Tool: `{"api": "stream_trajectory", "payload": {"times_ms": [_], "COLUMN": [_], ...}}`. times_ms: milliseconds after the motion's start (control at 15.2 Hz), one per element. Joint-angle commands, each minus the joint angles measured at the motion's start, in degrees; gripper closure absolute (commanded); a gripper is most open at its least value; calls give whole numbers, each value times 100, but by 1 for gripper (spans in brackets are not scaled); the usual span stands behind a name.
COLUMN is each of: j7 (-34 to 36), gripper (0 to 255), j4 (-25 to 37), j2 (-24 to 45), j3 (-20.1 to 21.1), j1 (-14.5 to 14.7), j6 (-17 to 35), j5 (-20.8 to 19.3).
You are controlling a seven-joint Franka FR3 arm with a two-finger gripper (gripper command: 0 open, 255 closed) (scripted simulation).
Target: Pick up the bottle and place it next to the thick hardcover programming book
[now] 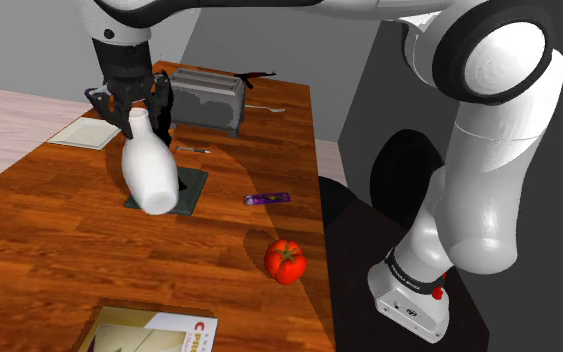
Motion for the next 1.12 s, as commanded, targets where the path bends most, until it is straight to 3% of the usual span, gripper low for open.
{"api": "stream_trajectory", "payload": {"times_ms": [0, 330, 462, 1056], "j7": [259, 774, 971, 1026], "gripper": [255, 255, 255, 255], "j4": [464, 1817, 2768, 1655], "j2": [322, 1203, 1785, 1539], "j3": [66, 156, 165, 170], "j1": [210, 766, 1080, 965], "j6": [-154, -659, -1038, -177], "j5": [-91, -311, -428, -397]}}
